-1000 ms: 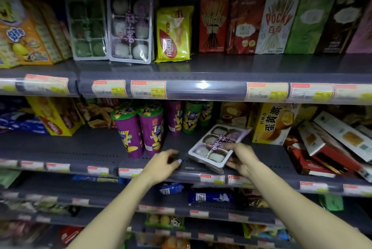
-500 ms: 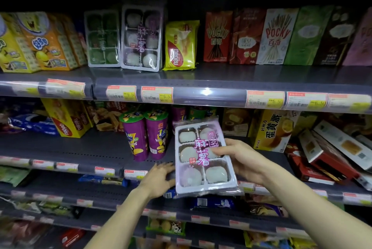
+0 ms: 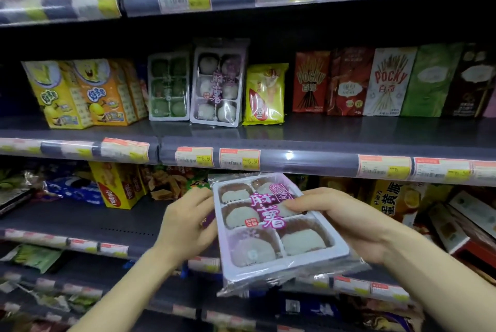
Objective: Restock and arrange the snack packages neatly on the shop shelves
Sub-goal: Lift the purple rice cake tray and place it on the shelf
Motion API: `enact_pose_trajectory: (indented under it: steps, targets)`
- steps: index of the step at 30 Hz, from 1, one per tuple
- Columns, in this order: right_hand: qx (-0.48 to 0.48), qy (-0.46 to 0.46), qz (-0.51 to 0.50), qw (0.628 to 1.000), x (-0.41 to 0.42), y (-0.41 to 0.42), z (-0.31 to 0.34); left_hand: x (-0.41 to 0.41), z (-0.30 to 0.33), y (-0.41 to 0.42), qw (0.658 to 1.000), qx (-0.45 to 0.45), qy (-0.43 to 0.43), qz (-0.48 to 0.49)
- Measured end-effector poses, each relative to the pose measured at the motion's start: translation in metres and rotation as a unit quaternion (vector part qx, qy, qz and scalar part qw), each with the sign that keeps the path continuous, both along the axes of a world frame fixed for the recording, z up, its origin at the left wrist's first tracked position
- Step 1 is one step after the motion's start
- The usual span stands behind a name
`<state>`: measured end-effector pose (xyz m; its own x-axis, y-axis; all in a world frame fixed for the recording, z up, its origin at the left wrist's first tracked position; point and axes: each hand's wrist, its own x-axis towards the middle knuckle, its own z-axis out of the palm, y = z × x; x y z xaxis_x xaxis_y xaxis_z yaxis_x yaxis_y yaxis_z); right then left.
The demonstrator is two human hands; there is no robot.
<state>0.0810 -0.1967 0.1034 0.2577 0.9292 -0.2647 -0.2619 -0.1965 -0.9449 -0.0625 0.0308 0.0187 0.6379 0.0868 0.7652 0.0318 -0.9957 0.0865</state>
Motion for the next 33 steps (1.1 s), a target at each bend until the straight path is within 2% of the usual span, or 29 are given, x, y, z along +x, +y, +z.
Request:
enact_pose_trajectory:
  steps: [3, 7, 9, 15, 18, 24, 28, 33]
  targets:
    - [-0.016, 0.006, 0.023, 1.000, -0.005, 0.002, 0.009, -0.012, 0.023, 0.015, 0.995, 0.084, -0.054, 0.005]
    - [0.021, 0.002, 0.045, 0.999, -0.009, 0.003, 0.032, -0.015, 0.050, 0.028, 0.991, 0.057, -0.109, 0.047]
    - [0.033, 0.001, 0.052, 0.998, -0.008, 0.003, 0.043, -0.010, 0.064, 0.038, 0.993, 0.034, -0.076, 0.078]
    - [0.084, -0.076, -0.035, 0.993, -0.004, 0.023, 0.075, 0.010, 0.078, 0.058, 0.992, -0.035, 0.024, 0.116]
    - [0.096, -0.110, -0.080, 0.986, 0.004, 0.042, 0.084, 0.017, 0.079, 0.068, 0.991, -0.051, 0.043, 0.118]
    - [0.123, -0.152, -0.178, 0.964, 0.030, 0.086, 0.098, 0.019, 0.085, 0.084, 0.993, -0.044, 0.028, 0.108]
    - [0.139, -0.177, -0.223, 0.948, 0.045, 0.119, 0.102, 0.022, 0.075, 0.090, 0.994, -0.003, -0.018, 0.110]
    - [0.154, -0.191, -0.274, 0.930, 0.053, 0.157, 0.102, 0.026, 0.067, 0.096, 0.993, -0.005, -0.037, 0.109]
